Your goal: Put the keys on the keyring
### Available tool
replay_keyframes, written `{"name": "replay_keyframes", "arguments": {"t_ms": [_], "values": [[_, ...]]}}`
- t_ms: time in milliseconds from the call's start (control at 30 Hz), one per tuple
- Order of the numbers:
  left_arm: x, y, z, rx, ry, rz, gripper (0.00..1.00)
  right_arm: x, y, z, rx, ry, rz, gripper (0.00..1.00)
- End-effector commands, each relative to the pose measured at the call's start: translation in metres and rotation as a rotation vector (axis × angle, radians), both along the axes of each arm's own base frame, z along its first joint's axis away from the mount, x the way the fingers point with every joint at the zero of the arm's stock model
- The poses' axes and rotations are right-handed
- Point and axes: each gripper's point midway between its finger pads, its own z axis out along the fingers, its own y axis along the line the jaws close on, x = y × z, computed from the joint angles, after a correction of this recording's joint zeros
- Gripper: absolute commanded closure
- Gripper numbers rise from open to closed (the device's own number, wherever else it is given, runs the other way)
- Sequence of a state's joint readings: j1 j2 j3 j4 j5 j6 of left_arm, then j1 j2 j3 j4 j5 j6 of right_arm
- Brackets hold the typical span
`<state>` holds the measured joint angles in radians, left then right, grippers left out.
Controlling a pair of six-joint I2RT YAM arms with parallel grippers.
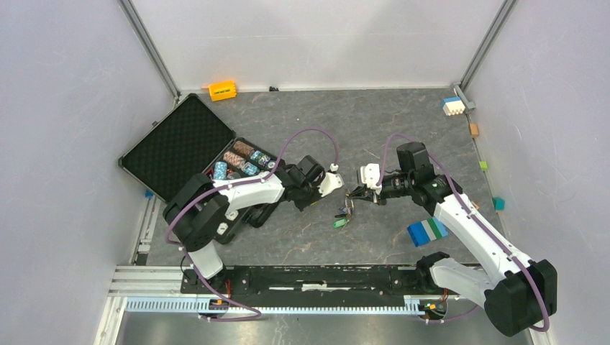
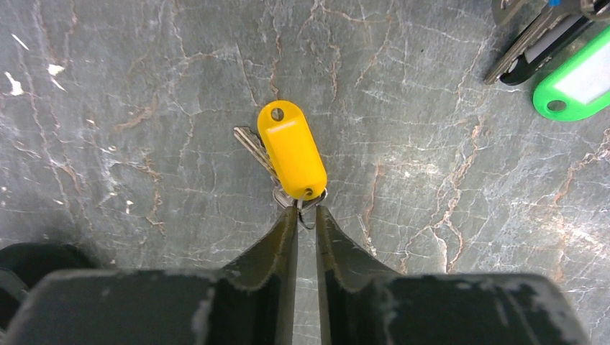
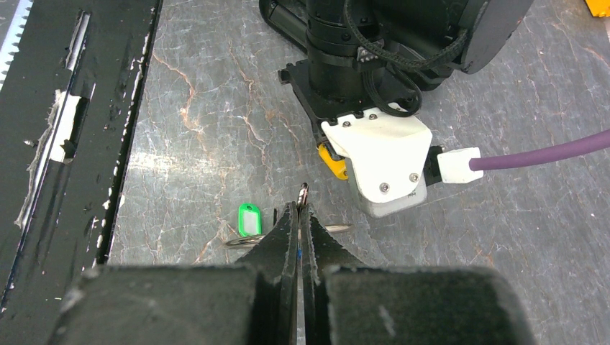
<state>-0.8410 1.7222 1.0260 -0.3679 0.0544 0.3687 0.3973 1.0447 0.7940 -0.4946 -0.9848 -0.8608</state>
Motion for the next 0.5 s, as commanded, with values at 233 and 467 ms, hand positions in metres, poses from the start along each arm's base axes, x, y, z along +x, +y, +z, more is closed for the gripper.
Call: {"name": "replay_keyframes", "arguments": {"t_ms": [233, 467], "values": [[0.0032, -0.0033, 0.0072, -0.034, -0.029, -0.011, 0.69, 0.0035, 0.0012, 0.0092, 0.016, -0.043, 0.007, 1.0], [0.0065, -0.0085, 0.0092, -0.05, -0.031, -0.004, 0.75, 0.0042, 0.001, 0.0088, 0.014, -0.044, 0.005, 1.0]]}}
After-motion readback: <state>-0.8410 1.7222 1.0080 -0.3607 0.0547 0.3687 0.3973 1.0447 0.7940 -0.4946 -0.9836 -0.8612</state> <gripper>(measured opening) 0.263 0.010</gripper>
